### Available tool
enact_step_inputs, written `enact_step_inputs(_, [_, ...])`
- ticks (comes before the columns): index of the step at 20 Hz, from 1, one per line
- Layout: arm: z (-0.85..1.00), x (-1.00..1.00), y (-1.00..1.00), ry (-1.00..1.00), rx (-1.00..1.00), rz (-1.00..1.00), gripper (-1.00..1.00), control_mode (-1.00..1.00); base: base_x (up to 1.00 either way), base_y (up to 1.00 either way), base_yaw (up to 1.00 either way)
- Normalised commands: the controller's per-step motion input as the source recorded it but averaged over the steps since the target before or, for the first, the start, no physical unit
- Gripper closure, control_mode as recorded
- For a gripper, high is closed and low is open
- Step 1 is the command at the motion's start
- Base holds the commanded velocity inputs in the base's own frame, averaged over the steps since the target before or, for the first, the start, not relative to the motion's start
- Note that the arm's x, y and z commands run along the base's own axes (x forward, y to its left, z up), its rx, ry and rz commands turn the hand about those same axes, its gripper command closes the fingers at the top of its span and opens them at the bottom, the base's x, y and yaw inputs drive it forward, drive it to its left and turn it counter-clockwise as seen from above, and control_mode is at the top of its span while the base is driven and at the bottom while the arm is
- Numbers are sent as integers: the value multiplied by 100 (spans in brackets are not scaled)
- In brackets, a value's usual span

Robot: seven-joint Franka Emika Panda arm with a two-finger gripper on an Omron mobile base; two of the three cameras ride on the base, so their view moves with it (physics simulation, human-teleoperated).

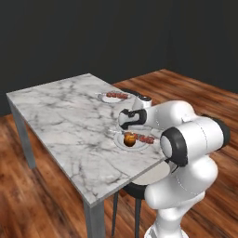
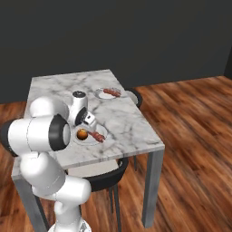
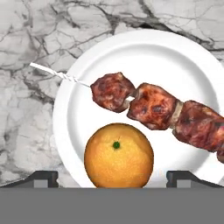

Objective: Pick up the pear and orange from the fridge and place one fruit on each plate on the dining counter.

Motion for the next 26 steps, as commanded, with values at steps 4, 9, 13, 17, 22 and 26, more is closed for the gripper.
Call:
enact_step_inputs(4, [42,-48,0,0,-4,4,-100,-100,0,0,0])
enact_step_inputs(9, [17,-76,-3,-12,-9,22,-100,-100,0,0,0])
enact_step_inputs(13, [6,-86,-4,-20,-12,27,-100,-100,0,0,0])
enact_step_inputs(17, [13,-78,-3,-16,-11,24,-100,-100,0,0,0])
enact_step_inputs(22, [17,-75,-9,-8,-3,20,-100,-100,0,0,0])
enact_step_inputs(26, [20,-74,-14,-8,0,18,-100,-100,0,0,0])
